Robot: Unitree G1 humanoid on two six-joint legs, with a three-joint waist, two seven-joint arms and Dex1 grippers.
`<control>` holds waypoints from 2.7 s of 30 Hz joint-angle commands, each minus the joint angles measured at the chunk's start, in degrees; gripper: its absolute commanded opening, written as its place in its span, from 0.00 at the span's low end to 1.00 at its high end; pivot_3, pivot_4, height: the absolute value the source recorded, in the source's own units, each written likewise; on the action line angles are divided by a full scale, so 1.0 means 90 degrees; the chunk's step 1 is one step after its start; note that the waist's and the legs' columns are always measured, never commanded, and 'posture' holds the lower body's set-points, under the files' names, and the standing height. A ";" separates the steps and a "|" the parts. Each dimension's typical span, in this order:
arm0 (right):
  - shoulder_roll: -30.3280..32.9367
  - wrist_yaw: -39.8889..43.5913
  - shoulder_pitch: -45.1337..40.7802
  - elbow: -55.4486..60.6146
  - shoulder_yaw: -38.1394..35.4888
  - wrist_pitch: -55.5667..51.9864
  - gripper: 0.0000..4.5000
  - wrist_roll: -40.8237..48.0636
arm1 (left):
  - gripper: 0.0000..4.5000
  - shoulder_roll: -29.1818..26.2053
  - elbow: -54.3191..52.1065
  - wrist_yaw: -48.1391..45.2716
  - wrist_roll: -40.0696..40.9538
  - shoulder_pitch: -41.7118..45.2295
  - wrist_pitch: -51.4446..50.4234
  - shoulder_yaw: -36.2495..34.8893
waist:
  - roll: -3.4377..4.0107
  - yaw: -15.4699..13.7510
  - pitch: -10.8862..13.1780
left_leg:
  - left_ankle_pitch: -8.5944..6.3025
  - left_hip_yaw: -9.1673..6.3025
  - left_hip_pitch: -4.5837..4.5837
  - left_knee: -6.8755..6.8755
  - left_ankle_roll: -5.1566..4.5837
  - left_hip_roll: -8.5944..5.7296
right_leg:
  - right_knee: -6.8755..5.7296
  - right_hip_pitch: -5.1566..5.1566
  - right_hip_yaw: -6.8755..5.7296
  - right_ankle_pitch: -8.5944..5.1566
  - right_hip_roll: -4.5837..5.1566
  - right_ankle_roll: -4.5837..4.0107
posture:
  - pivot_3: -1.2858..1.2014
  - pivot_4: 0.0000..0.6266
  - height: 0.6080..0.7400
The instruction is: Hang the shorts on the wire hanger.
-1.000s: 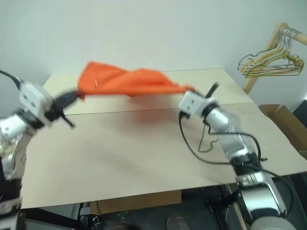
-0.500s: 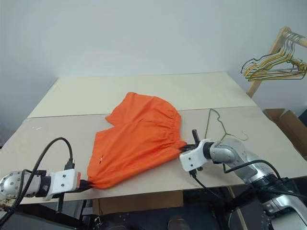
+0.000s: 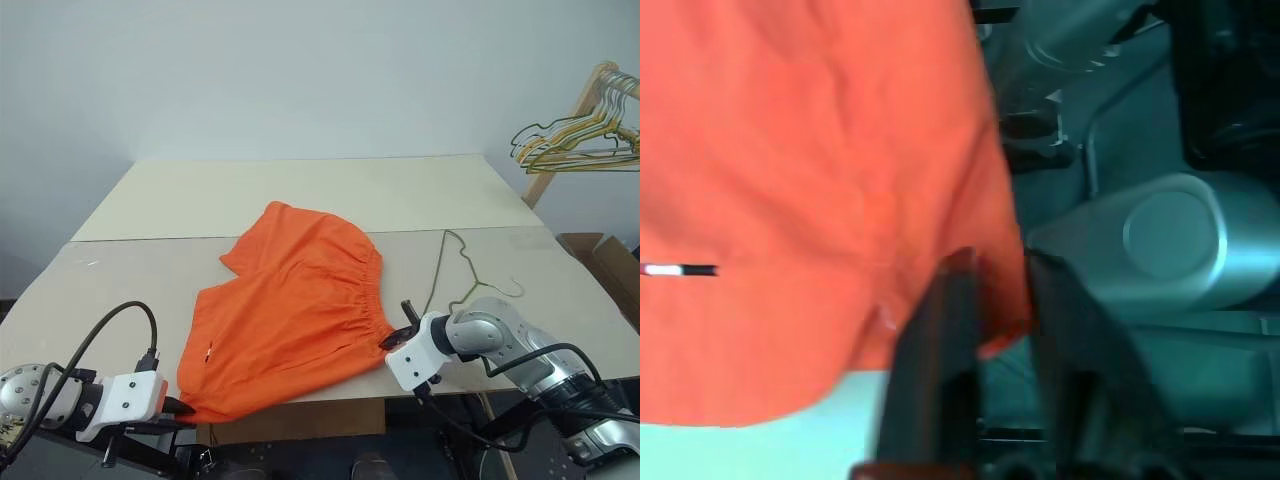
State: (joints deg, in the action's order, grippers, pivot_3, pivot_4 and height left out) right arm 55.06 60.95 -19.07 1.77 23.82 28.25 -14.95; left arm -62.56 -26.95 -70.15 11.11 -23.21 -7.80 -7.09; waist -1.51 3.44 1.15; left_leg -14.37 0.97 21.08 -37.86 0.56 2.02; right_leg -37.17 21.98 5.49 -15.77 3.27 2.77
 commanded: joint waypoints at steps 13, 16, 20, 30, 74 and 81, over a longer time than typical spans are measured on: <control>-0.1326 -0.2407 -0.0706 0.0226 -0.2415 -0.7015 0.86 0.1947 | 0.98 0.1290 -0.0299 0.0697 0.2496 0.1882 -0.0967 -0.1034 | -0.0024 -0.0098 -0.0003 | 0.0001 0.0001 0.0004 -0.0003 0.0001 0.0006 | -0.0005 0.0008 0.0003 0.0003 -0.0009 -0.0003 | 0.50 0.00 1.00; -0.2144 -0.3604 -0.1168 -0.0215 -0.2747 -0.8250 0.86 0.1727 | 0.98 0.1716 -0.0311 0.0945 0.2768 0.2373 -0.1170 -0.0759 | -0.0022 -0.0093 -0.0004 | 0.0002 -0.0003 0.0010 -0.0004 0.0002 0.0004 | -0.0008 0.0013 0.0007 0.0008 -0.0014 -0.0005 | 0.50 0.00 1.00; -0.3215 -0.4939 -0.1680 -0.0876 -0.3350 -0.8911 0.86 0.1718 | 0.98 0.1963 -0.0197 0.1015 0.2568 0.2862 -0.1174 -0.0226 | -0.0019 -0.0049 -0.0005 | 0.0001 -0.0011 0.0030 -0.0003 0.0002 -0.0001 | -0.0006 0.0027 0.0006 0.0009 -0.0012 -0.0005 | 0.48 0.00 1.00; -0.4167 -0.6068 -0.2204 -0.2293 -0.3754 -0.8956 0.86 0.1883 | 0.98 0.2239 0.0046 0.0998 0.2497 0.3549 -0.1130 0.0225 | -0.0014 0.0391 -0.0007 | 0.0001 -0.0024 0.0036 -0.0003 0.0002 -0.0011 | 0.0002 0.0022 0.0004 0.0016 -0.0005 0.0009 | 0.48 0.00 1.00; -0.4060 -0.4554 -0.0986 0.1289 -0.3130 -0.7645 0.01 0.2648 | 1.00 0.4606 0.1098 0.4296 0.4786 0.4928 -0.3430 -0.0672 | 0.0015 0.0538 -0.0017 | -0.0002 -0.0113 0.0066 -0.0001 -0.0003 -0.0021 | 0.0009 0.0026 -0.0014 0.0015 0.0003 0.0021 | 0.49 0.00 1.00; -0.3927 -0.3779 0.0162 0.2073 -0.2137 -0.4105 0.01 0.2150 | 1.00 0.5524 0.1786 0.5693 0.6314 0.5884 -0.3956 -0.1250 | 0.0012 0.0445 -0.0016 | -0.0002 -0.0109 0.0072 -0.0011 -0.0001 -0.0026 | 0.0010 0.0028 -0.0017 0.0014 0.0006 0.0029 | 0.48 0.00 1.00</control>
State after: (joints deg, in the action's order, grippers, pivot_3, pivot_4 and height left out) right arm 19.27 26.25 -17.38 18.72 4.71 -14.43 5.08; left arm -12.74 -10.77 -20.61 65.43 28.45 -42.92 -16.33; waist -1.40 7.44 1.00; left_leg -14.39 -0.02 21.69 -37.96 0.55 1.77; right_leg -37.09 22.19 5.35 -15.64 3.32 3.03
